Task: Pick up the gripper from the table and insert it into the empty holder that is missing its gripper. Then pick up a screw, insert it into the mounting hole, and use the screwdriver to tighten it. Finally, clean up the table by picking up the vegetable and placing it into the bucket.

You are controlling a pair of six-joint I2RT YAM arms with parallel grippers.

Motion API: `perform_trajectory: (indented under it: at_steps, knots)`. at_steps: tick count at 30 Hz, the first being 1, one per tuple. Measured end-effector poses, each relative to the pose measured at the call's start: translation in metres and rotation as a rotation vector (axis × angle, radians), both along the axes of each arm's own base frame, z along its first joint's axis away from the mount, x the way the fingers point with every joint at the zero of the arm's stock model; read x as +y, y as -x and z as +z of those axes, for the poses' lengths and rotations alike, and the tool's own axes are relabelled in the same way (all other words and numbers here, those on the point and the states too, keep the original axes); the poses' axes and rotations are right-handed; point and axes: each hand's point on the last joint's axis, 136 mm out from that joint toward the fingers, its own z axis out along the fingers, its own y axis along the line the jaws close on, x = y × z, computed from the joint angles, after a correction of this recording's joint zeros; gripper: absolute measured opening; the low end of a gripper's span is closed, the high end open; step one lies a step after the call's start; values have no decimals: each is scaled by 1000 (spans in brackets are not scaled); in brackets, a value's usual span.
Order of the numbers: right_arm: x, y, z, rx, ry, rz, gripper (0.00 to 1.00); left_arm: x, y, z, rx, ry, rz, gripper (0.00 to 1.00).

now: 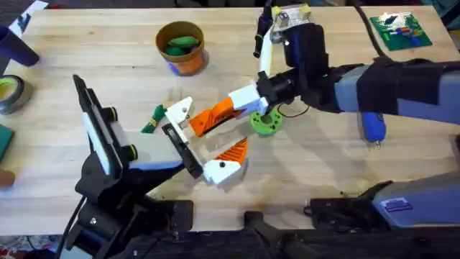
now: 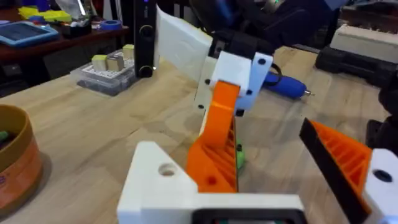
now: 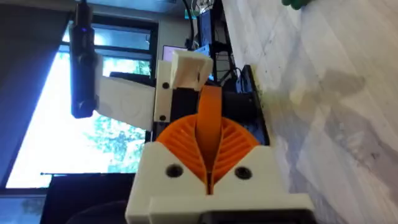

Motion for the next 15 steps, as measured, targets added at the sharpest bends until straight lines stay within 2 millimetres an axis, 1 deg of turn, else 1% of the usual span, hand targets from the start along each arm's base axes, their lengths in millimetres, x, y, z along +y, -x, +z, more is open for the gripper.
perform_trajectory:
  at_steps: [6, 15]
  knots:
    - [-11, -8, 7, 6, -31, -9, 9, 0, 0, -1, 9, 2, 3, 993]
    - [-12, -7, 8, 9, -37, 0, 9, 0, 0, -1, 10, 3, 3, 993]
